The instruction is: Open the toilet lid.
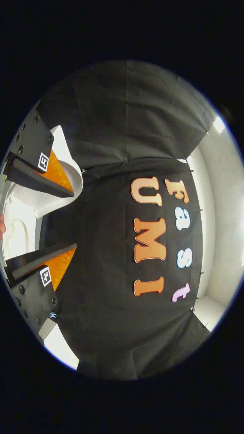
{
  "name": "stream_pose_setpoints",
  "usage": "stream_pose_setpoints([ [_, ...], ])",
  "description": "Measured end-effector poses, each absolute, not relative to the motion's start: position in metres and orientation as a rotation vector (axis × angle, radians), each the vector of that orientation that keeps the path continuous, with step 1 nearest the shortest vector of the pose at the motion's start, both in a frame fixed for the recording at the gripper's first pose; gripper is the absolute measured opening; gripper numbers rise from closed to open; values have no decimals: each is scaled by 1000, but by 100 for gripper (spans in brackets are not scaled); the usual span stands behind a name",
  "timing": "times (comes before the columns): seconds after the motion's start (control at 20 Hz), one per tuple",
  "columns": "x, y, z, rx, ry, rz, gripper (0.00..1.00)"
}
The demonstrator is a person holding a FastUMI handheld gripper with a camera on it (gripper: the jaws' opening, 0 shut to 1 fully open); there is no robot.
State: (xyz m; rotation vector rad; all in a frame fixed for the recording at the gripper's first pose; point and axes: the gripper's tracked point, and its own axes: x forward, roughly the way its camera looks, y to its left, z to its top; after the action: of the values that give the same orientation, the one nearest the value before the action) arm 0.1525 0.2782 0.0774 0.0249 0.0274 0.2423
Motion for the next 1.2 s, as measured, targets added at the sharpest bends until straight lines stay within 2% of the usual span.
stream_pose_setpoints([
  [0.2, 149, 201, 81, -7, 12, 167, 87],
  [0.5, 128, 126, 81, -46, 5, 130, 87],
  [1.2, 91, 24, 33, 24, -15, 23, 87],
])
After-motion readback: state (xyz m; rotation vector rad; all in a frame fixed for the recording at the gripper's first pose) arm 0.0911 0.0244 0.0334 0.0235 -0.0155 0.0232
